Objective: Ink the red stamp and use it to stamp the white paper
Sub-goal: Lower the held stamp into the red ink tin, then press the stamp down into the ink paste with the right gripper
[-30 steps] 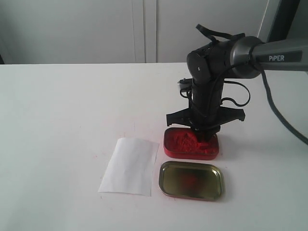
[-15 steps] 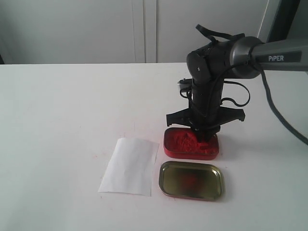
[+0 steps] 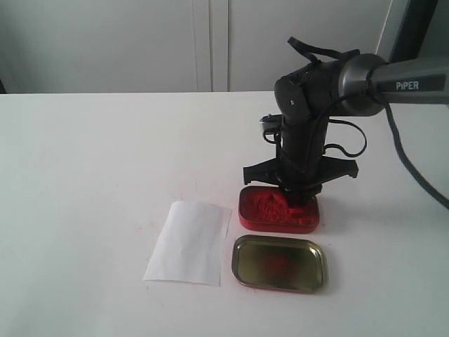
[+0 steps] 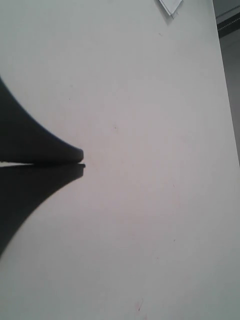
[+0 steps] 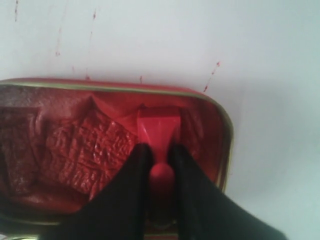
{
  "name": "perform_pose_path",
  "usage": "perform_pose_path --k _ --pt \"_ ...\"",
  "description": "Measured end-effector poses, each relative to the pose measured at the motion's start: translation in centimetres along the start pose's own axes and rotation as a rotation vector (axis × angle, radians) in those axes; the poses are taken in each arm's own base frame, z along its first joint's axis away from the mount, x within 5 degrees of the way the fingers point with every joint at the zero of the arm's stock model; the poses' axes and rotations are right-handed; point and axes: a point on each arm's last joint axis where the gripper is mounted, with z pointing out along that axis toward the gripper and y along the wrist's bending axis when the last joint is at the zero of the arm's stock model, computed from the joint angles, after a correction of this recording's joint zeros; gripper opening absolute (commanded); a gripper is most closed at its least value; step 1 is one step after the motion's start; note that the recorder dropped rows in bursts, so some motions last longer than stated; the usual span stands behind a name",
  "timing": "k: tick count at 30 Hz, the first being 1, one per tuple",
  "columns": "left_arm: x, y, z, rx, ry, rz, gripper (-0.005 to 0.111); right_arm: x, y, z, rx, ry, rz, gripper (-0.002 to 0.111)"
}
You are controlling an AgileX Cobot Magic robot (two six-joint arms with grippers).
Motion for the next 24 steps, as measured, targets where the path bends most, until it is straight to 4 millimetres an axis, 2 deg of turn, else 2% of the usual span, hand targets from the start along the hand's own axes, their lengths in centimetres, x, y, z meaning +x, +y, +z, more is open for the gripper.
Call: perform_pose_path --k 15,24 --pt "0.0 0.0 0.0 0.0 0.0 0.0 0.0 0.0 -0.4 -2.9 -0.024 -0.066 0.005 0.0" --pt "0.0 0.0 0.0 0.0 0.0 0.0 0.0 0.0 -0.5 -3.1 -0.025 -0.068 0.006 0.0"
